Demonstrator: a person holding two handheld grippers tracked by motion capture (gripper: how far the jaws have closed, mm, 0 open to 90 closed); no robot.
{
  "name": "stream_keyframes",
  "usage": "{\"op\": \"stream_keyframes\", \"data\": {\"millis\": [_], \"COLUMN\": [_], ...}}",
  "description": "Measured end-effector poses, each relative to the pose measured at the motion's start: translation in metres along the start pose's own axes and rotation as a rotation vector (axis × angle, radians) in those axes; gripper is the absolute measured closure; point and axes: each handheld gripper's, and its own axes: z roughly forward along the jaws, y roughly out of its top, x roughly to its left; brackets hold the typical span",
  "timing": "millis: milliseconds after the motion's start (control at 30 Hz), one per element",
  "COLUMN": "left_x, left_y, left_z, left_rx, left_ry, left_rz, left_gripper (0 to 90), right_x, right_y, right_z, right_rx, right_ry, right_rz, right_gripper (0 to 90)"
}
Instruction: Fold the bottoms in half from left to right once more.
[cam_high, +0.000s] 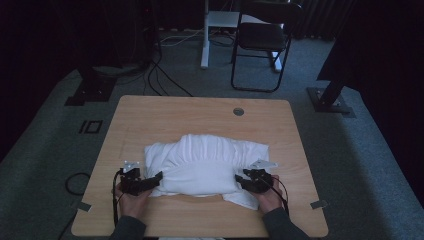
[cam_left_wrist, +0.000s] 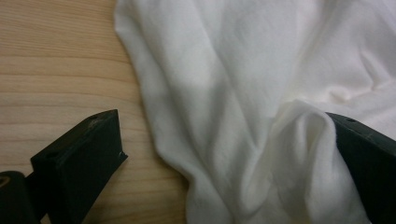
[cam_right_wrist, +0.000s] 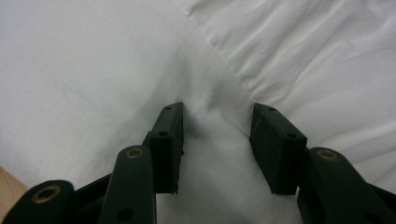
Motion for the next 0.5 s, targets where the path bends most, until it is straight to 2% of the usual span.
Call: {"op": "stream_keyframes", "data": {"millis": [33,100,200,267,333,367,500], "left_x": [0.0,0.001,-0.004,-0.005,-0.005,-0.005,-0.006], "left_y": [0.001,0.002,0.01,0.016,0.019,0.018,0.016], "left_z": [-0.001,-0.002,-0.008,-0.006,-0.003,0.007,0.01], "left_rx": [-0.01,-0.013,-0.04,-0.037,-0.022,0.024,0.054], "left_ry": [-0.002,0.0,0.031,0.035,0.041,0.05,0.066], "left_rz": [-0.013,-0.011,0.037,0.036,0.034,0.029,0.032], "left_gripper": [2.1,2.1,2.2,2.2,2.2,2.2,2.2], "right_x": [0.0,0.0,0.0,0.0,0.0,0.0,0.0], "right_y": [0.0,0.0,0.0,0.0,0.0,-0.001,-0.001], "right_z": [0.0,0.0,0.0,0.0,0.0,0.0,0.0], "right_rx": [-0.001,-0.001,-0.001,-0.003,-0.002,-0.004,-0.004], "right_ry": [0.001,0.002,0.004,0.003,0.002,0.004,0.006], "right_rz": [-0.001,-0.001,0.0,0.0,0.0,0.001,0.002], "right_gripper": [53.7,53.7,53.7,53.7,53.6,53.5,53.5]}}
